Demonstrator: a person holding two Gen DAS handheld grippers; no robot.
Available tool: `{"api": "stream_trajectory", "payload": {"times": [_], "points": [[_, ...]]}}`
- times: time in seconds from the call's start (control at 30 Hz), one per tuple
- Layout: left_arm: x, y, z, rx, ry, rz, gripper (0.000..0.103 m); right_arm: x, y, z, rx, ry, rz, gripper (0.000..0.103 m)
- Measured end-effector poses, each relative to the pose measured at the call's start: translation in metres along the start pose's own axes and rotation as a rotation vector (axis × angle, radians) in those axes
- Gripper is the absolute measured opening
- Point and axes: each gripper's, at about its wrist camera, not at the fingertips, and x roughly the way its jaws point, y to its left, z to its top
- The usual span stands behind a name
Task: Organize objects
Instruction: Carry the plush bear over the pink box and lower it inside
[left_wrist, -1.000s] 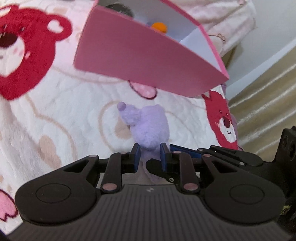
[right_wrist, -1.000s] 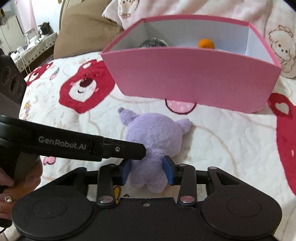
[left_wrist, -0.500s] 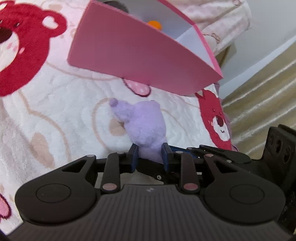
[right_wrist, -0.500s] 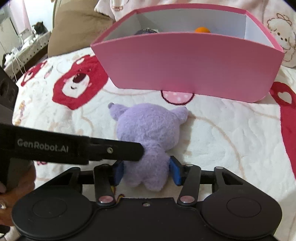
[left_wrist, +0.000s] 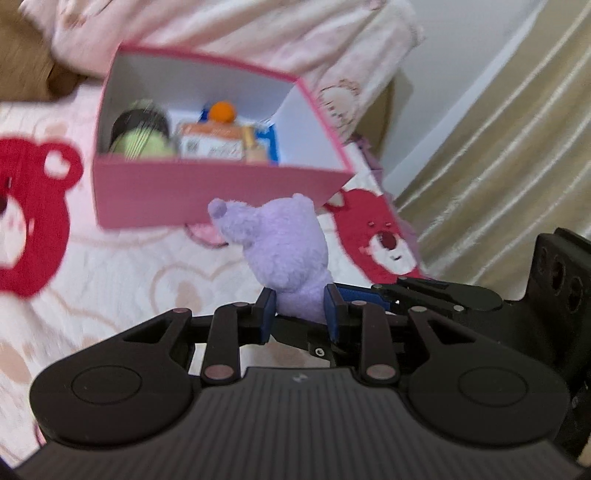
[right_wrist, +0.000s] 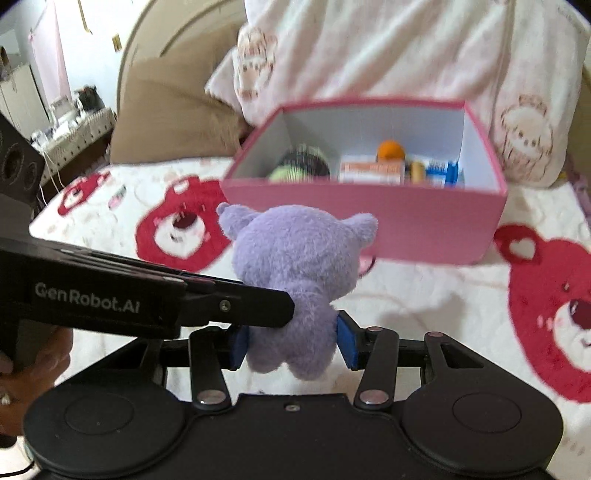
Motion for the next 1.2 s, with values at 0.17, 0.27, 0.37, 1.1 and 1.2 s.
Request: {"api": "stream_trajectory", "payload": {"times": [0.17, 0.27, 0.37, 1.1, 1.2], "points": [[-0.017, -0.03, 0.04, 0.108, -0.016, -0.013, 0.025, -0.03, -0.003, 0.031, -0.013, -0.073, -0.009, 0.053], [-0.022, -0.044, 0.068, 0.146, -0.026, -0.019, 0.025, -0.043, -0.011, 0.055, -0.01, -0.105, -0.006, 0.053], [-0.019, -0.055, 0.096, 0.17, -0.028, -0.016, 0.026, -0.048, -0.021, 0.077, -0.005, -0.126, -0.012, 0.053], [0.138, 0.004, 0.175, -0.111, 0.075, 0.018, 0.026, 0.082, -0.115, 0.154, 0.074, 0.161, -0.143, 0.053], [0.15, 0.012, 0.172, -0.132, 0.092, 0.025, 0.026, 0.098, -0.117, 0.151, 0.048, 0.2, -0.159, 0.053]]}}
